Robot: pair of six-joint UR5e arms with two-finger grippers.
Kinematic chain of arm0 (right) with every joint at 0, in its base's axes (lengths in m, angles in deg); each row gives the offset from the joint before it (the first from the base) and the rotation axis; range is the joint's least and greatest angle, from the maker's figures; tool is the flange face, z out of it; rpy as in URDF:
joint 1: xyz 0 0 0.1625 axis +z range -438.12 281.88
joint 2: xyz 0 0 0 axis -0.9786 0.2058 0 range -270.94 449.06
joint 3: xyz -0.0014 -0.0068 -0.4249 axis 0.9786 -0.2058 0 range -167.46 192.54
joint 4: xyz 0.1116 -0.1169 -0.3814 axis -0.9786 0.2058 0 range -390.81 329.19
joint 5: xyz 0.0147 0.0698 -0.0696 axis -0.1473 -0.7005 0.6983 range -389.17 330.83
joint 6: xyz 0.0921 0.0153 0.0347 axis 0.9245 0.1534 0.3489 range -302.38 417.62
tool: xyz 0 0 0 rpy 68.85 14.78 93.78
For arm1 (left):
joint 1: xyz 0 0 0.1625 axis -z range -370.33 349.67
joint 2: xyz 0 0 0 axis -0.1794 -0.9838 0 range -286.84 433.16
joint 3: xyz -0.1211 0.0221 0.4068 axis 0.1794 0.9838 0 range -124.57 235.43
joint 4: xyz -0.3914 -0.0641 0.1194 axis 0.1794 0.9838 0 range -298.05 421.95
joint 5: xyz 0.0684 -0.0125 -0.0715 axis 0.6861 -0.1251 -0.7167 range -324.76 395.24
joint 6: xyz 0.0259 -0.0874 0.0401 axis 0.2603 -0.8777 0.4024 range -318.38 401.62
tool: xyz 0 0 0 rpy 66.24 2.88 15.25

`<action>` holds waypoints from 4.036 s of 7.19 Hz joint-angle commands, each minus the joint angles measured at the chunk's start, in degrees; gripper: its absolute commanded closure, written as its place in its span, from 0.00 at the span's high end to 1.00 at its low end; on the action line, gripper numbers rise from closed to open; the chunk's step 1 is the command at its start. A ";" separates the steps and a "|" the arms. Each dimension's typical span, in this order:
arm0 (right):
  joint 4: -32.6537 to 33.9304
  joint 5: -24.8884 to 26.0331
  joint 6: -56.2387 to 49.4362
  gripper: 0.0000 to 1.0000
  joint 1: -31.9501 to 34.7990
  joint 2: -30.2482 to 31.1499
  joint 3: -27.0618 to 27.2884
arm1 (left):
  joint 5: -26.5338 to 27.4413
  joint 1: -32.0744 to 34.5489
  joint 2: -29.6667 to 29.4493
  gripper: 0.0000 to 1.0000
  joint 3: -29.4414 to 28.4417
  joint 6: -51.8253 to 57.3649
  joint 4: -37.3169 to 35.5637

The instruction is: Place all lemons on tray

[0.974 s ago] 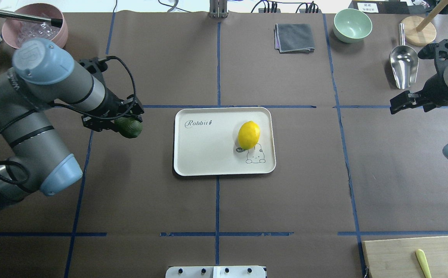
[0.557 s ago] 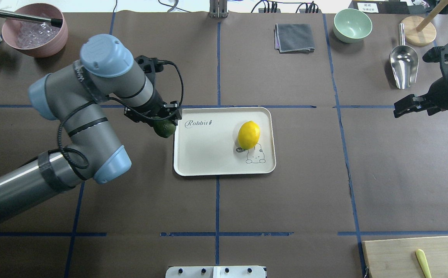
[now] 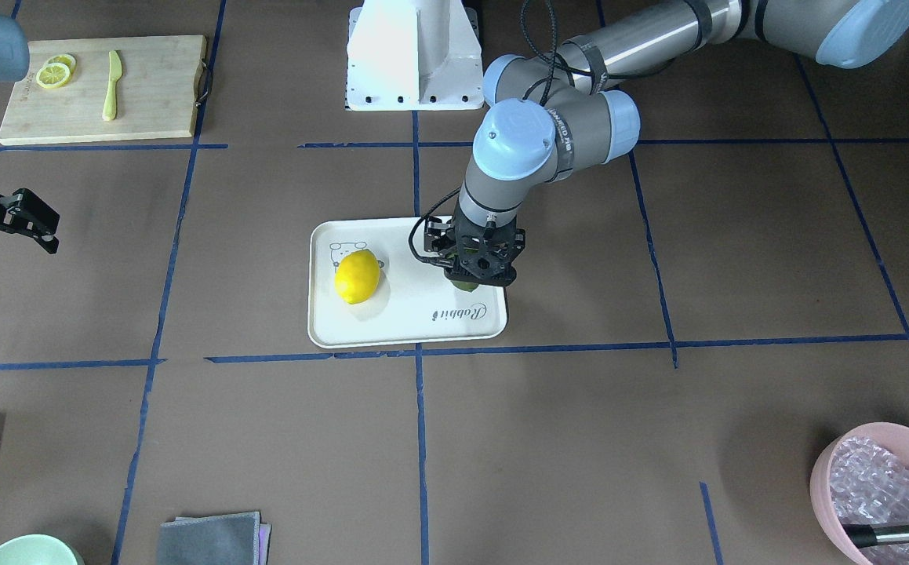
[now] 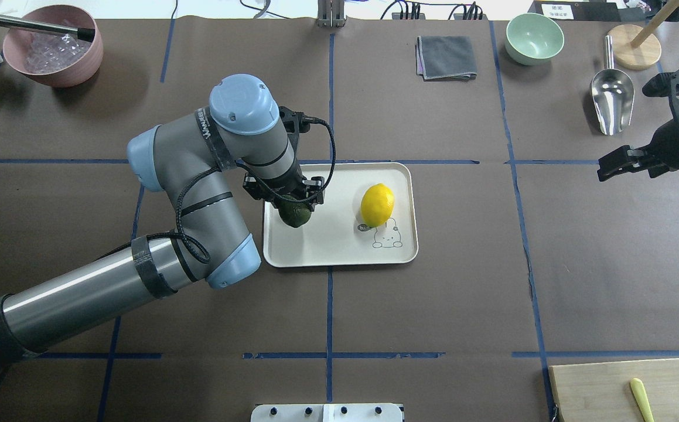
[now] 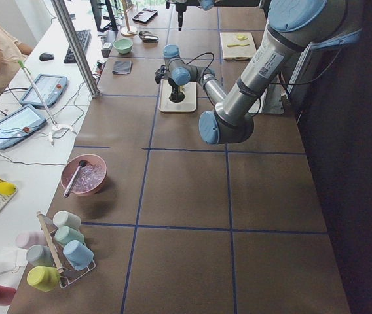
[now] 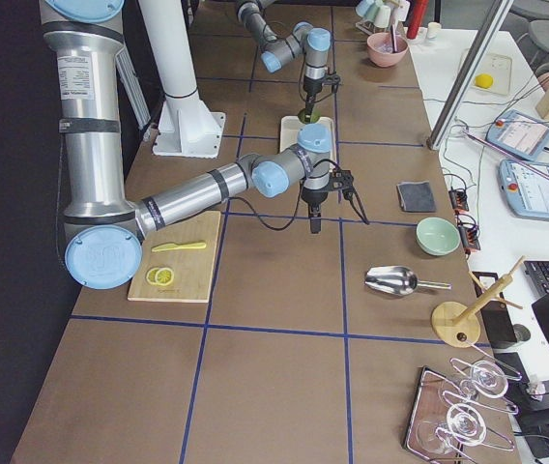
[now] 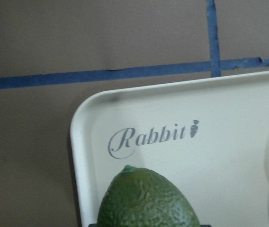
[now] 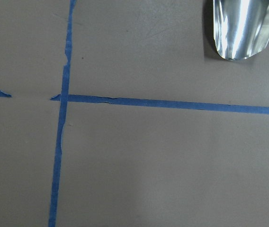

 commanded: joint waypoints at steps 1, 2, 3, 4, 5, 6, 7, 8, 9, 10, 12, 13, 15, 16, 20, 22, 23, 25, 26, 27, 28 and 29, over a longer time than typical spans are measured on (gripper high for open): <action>0.00 -0.14 0.12 1.00 -0.01 0.56 0.85 | 0.16 -0.42 -2.72 0.03 -3.67 0.19 0.32; 0.00 -0.06 0.03 1.00 -0.01 0.56 0.85 | 0.16 -0.42 -2.90 0.04 -3.95 0.19 0.58; 0.00 -0.14 0.03 1.00 -0.01 0.47 0.85 | 0.16 -0.68 -2.90 0.05 -4.65 0.19 0.59; 0.00 -0.06 0.03 1.00 -0.01 0.56 0.85 | 0.25 -0.85 -2.82 0.06 -4.83 0.11 0.67; 0.00 -0.14 0.03 1.00 -0.01 0.56 0.85 | 0.33 -1.20 -2.64 0.09 -4.83 0.11 0.67; 0.00 -0.14 0.03 1.00 -0.01 0.56 0.85 | 0.51 -1.21 -2.73 0.26 -4.83 0.11 0.67; 0.00 -0.14 0.03 1.00 -0.01 0.47 0.85 | 0.51 -1.21 -2.64 0.79 -4.83 -0.07 0.67; 0.00 -0.14 0.03 1.00 -0.01 0.47 0.85 | 0.51 -1.21 -2.64 0.89 -4.83 -0.07 0.67; 0.00 -0.14 0.03 1.00 -0.01 0.47 0.85 | 0.51 -1.21 -2.73 1.00 -4.66 -0.24 0.59; 0.00 -0.14 0.03 1.00 -0.01 0.47 0.93 | 0.60 -0.86 -2.64 1.00 -4.05 -0.51 0.33; 0.17 -0.14 -0.06 1.00 0.25 0.91 1.55 | 0.16 3.34 3.28 1.00 5.47 0.01 -1.07; 0.35 -0.14 -0.49 1.00 0.78 2.30 2.16 | -0.01 4.75 9.60 1.00 11.63 0.54 -1.00; 0.88 -6.25 -7.75 1.00 6.55 4.24 1.12 | -1.76 10.01 21.29 1.00 18.87 16.10 -1.00; 0.88 -7.69 -11.62 1.00 8.76 5.82 0.67 | -5.17 15.52 27.62 1.00 19.42 24.63 -0.91; 0.88 -7.97 -17.88 1.00 11.84 6.19 -3.19 | -7.39 39.87 40.69 1.00 16.97 62.89 -8.05; 0.88 -7.88 -20.88 1.00 13.78 6.36 -4.86 | -14.65 49.29 40.69 1.00 16.70 69.34 -18.01; 0.97 -7.97 -21.85 1.00 14.92 6.45 -5.91 | -19.13 51.42 43.21 1.00 15.92 72.84 -19.87; 0.79 -7.97 -22.73 1.00 15.89 6.27 -8.38 | -19.53 52.49 44.56 1.00 16.79 73.58 -19.72; 0.79 -8.05 -25.26 1.00 16.77 6.36 -9.17 | -18.92 52.15 44.47 1.00 16.44 73.23 -20.15; 0.79 -8.66 -27.46 1.00 17.47 6.45 -10.48 | -16.30 52.06 44.56 1.00 15.66 72.97 -20.24; 1.14 -10.32 -27.65 1.00 19.57 6.45 -11.36 | -14.45 52.05 45.25 1.00 15.73 72.88 -20.24; 1.23 -10.78 -29.48 1.00 19.85 6.54 -13.46 | -14.69 52.05 45.52 1.00 15.65 72.79 -20.33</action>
